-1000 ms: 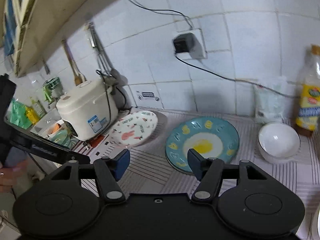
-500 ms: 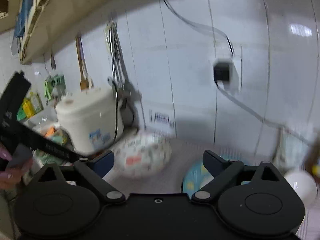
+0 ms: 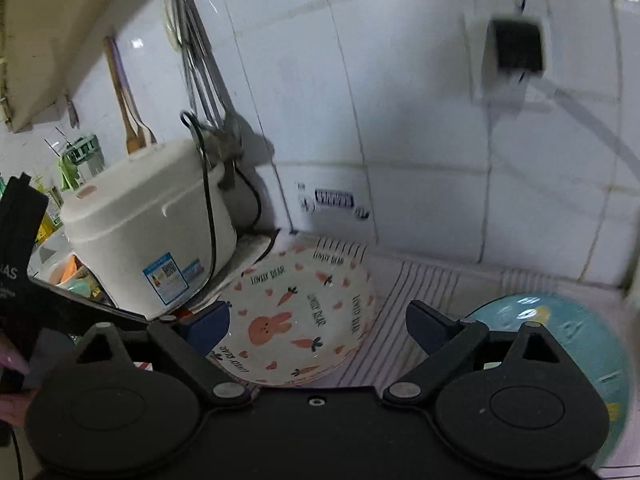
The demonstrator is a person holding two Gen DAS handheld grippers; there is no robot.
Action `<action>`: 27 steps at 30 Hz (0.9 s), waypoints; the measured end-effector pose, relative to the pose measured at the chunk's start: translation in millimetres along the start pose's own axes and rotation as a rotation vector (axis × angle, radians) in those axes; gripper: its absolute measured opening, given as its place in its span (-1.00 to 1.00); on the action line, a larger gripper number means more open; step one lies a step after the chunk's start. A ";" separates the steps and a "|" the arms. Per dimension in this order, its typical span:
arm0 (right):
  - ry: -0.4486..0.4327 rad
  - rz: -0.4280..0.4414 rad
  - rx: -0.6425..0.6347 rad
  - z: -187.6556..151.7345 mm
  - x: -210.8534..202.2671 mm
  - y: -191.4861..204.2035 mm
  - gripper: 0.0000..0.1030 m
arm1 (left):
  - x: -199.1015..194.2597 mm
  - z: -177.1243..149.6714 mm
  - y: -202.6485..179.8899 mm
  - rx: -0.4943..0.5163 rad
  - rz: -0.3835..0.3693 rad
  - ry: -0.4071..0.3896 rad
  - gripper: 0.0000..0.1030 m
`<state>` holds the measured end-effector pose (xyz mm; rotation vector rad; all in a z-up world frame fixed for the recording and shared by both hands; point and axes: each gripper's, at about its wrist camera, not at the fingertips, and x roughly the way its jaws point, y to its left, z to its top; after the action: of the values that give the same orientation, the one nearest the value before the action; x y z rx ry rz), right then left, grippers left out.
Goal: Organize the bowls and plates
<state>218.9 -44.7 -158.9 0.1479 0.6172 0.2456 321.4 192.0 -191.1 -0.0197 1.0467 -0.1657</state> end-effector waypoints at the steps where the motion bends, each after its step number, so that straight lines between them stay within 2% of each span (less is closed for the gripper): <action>1: 0.023 -0.005 0.009 -1.5 11.6 -1.4 0.80 | 9.1 1.1 1.5 -0.004 0.003 0.019 0.60; 3: 0.070 -0.012 0.033 -3.8 30.9 -4.7 0.72 | 18.6 0.9 3.6 -0.005 0.001 0.030 0.59; 6: 0.105 -0.022 0.065 -8.2 52.2 -9.3 0.67 | 31.1 2.2 5.1 0.000 -0.014 0.043 0.56; 10: 0.154 -0.032 0.098 -11.4 71.8 -12.3 0.51 | 45.2 5.1 8.7 -0.021 -0.007 0.045 0.53; 13: 0.175 -0.026 0.131 -9.5 77.6 -13.8 0.50 | 51.0 8.7 10.0 -0.027 0.029 0.029 0.52; 15: 0.188 -0.028 0.142 -7.3 83.3 -15.5 0.49 | 54.6 11.1 11.8 -0.026 0.024 0.033 0.45; 19: 0.206 -0.038 0.131 -5.3 96.9 -18.3 0.41 | 61.2 13.0 11.1 -0.007 0.029 0.038 0.15; 21: 0.216 -0.040 0.132 -4.6 105.0 -21.4 0.31 | 64.0 14.3 10.7 -0.011 0.019 0.040 0.11; 23: 0.226 -0.037 0.144 -4.3 112.2 -26.8 0.09 | 65.4 15.7 11.6 -0.023 -0.002 0.047 -0.06; 26: 0.230 -0.019 0.192 -3.3 117.7 -36.8 -0.05 | 66.2 17.4 11.3 -0.031 -0.036 0.049 -0.35; 27: 0.228 -0.016 0.201 -2.9 118.9 -38.8 -0.08 | 66.8 17.8 10.4 -0.035 -0.042 0.050 -0.38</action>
<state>318.0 -49.5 -235.1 0.3109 0.8692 0.1857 370.7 191.4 -240.7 -0.0698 1.0998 -0.1871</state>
